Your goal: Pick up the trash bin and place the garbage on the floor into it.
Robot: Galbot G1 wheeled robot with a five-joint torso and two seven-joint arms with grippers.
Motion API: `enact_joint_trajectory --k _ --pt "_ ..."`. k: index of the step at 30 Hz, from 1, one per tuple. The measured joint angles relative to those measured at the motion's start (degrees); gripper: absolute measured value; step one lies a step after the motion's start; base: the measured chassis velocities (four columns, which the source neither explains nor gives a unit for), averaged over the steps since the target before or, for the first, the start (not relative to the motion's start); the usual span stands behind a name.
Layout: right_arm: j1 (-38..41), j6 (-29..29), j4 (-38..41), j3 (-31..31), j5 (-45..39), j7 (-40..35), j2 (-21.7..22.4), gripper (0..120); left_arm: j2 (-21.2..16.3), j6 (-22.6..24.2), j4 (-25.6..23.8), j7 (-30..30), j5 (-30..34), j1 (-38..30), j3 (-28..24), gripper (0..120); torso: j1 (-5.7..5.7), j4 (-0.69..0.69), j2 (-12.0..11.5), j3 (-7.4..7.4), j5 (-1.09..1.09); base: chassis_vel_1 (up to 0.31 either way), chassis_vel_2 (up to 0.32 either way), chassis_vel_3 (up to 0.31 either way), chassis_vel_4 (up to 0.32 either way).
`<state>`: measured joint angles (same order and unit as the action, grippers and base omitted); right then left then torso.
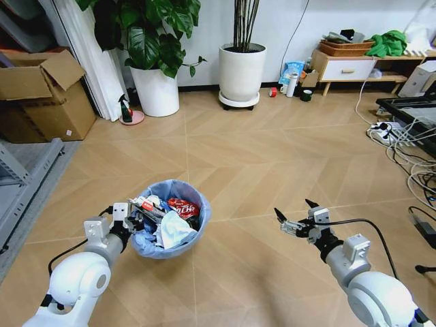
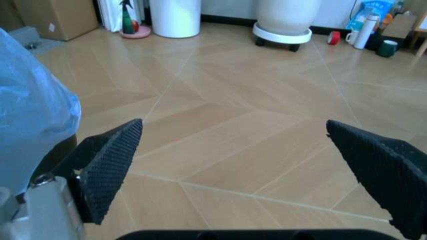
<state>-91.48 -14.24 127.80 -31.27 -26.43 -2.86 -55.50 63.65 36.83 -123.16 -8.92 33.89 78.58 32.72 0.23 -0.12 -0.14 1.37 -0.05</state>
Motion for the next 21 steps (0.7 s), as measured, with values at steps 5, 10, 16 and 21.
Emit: enact_joint_trajectory --k 5,10,16,21 --pt "-0.7 0.0 0.4 0.0 0.4 0.1 -0.2 100 0.0 0.0 -0.6 0.2 0.0 0.7 0.4 0 0.0 -0.01 0.0 0.0 -0.01 0.096 -0.087 -0.099 0.081" --pt "-0.7 0.0 0.6 0.0 0.5 0.1 -0.3 100 -0.1 0.0 -0.9 0.2 -0.1 0.9 0.5 0 0.0 0.0 0.0 0.0 0.0 0.093 -0.098 -0.102 0.102" --pt "-0.8 0.2 0.7 0.0 0.5 0.1 -0.4 100 -0.3 0.2 -0.9 0.2 0.5 0.9 0.5 0 0.0 -0.01 0.0 0.0 -0.01 0.096 -0.111 -0.087 0.094" --pt "-1.1 0.3 0.8 0.0 0.5 0.1 -0.6 100 -0.3 0.6 -1.0 0.2 1.1 1.0 0.5 0 0.0 -0.01 0.0 0.0 -0.02 0.071 -0.059 -0.058 0.061"
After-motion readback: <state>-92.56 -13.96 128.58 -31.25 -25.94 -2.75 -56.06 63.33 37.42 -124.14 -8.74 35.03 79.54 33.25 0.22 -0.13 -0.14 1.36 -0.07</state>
